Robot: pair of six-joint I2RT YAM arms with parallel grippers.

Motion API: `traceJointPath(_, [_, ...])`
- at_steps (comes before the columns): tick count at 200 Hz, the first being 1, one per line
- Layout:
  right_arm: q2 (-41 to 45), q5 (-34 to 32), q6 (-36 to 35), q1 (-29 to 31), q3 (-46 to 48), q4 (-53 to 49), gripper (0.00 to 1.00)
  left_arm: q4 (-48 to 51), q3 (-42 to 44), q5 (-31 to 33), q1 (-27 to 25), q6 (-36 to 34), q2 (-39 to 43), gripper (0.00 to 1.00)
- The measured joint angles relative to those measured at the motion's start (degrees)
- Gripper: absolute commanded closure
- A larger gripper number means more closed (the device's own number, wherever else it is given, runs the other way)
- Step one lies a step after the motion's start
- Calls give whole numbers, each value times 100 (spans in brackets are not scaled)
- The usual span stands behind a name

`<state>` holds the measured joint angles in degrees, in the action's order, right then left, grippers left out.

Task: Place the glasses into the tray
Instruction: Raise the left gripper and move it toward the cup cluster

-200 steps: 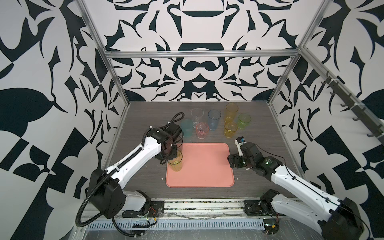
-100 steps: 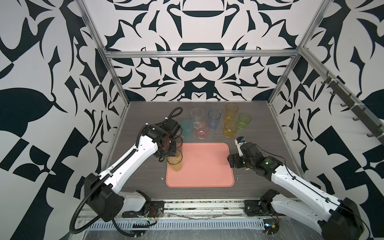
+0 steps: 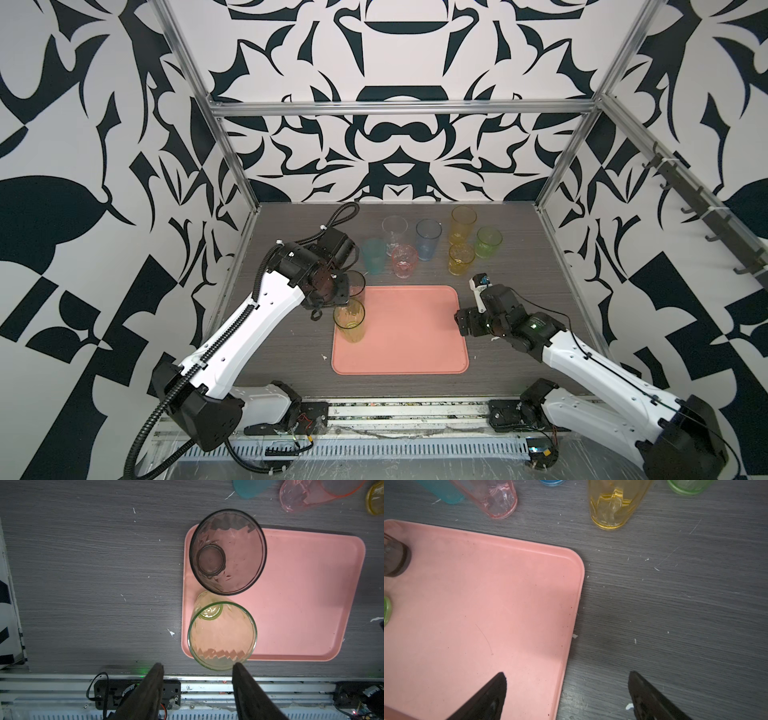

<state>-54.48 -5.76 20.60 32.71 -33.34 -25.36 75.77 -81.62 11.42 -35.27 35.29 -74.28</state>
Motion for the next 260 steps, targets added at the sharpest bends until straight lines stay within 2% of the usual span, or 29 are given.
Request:
traceJointPath(121, [4,2,0,0,0,0,5,48,-1071,251,0,-13,-142,43])
traceJointPath(175, [15,2,0,0,0,0,6,-214,-1547,345,0,-173,-597,41])
traceJointPath(260, [44,24,0,0,0,7,5,-817,-2409,426,63,-522,-1768,39])
